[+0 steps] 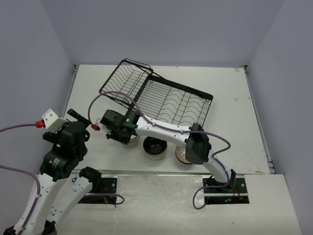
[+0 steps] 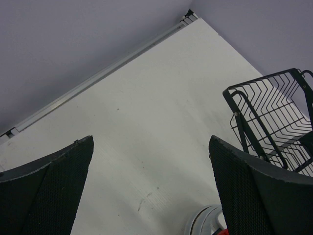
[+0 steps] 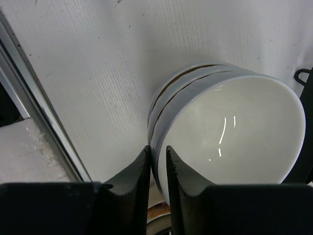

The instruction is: Unload the bowls from the dish rack

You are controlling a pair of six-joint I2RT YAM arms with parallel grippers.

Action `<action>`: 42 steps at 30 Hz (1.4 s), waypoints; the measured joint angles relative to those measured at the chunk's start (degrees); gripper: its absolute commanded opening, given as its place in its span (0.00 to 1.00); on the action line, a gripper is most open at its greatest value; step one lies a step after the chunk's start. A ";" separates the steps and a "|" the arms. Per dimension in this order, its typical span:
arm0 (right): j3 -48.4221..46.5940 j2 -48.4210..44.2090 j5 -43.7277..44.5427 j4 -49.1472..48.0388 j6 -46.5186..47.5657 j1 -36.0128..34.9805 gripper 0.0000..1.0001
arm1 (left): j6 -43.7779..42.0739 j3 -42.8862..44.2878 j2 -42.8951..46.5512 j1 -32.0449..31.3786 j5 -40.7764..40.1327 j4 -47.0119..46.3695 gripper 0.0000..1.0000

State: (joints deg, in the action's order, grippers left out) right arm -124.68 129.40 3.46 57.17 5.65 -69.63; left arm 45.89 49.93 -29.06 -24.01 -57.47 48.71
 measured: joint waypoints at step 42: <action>48.35 -59.69 17.20 -21.51 -13.33 22.73 0.99 | -9.27 -0.72 -5.18 1.09 9.73 -7.85 1.00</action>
State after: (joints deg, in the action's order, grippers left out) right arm -76.34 69.71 20.67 35.66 -7.68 -46.89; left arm 36.62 49.21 -34.24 -22.92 -47.75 40.86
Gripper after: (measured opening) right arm 0.987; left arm 0.997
